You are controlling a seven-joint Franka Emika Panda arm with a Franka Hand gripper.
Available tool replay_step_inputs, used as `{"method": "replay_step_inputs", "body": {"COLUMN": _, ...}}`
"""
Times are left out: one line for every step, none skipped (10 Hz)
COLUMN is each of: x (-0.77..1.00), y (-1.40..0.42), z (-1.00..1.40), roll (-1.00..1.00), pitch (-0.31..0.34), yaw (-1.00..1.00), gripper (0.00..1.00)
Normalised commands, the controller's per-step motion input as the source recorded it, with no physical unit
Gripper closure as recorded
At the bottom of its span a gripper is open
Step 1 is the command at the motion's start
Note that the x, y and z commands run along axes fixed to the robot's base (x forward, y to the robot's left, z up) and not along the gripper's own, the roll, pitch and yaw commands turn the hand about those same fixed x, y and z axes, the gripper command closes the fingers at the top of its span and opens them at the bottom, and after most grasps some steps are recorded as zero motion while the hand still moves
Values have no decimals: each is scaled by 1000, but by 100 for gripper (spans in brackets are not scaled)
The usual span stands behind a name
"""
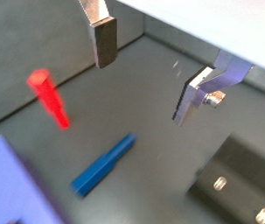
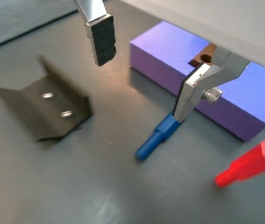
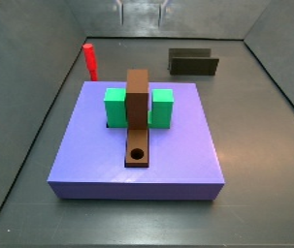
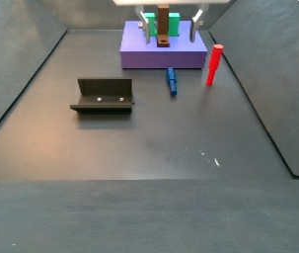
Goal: Pick up the blue object. Move up. Place the blue object on the fixture. Regrasp the blue object. Move to above the board. Insert the blue object.
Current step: Pick up the blue object.
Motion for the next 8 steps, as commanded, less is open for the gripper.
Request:
{"method": "replay_step_inputs", "body": {"x": -60, "y": -714, "z": -789, "roll": -70, "pitch": -93, "yaw": 9, "gripper": 0}}
{"method": "replay_step_inputs", "body": {"x": -114, "y": -680, "z": -900, "roll": 33, "pitch": -147, "yaw": 0, "gripper": 0}}
{"method": "replay_step_inputs", "body": {"x": -54, "y": -534, "z": -826, "roll": 87, "pitch": -131, "yaw": 0, "gripper": 0}}
{"method": "replay_step_inputs", "body": {"x": 0, "y": -311, "z": -677, "roll": 67, "pitch": -74, "yaw": -17, "gripper": 0}}
{"method": "replay_step_inputs", "body": {"x": -60, "y": -151, "z": -517, "roll": 106, "pitch": -54, "yaw": 0, "gripper": 0}}
{"method": "replay_step_inputs", "body": {"x": -49, "y": -109, "z": -466, "roll": 140, "pitch": -54, "yaw": 0, "gripper": 0}}
{"method": "replay_step_inputs", "body": {"x": -37, "y": -86, "z": -394, "roll": 149, "pitch": -44, "yaw": 0, "gripper": 0}}
{"method": "replay_step_inputs", "body": {"x": 0, "y": -71, "z": -303, "roll": 113, "pitch": -1, "yaw": 0, "gripper": 0}}
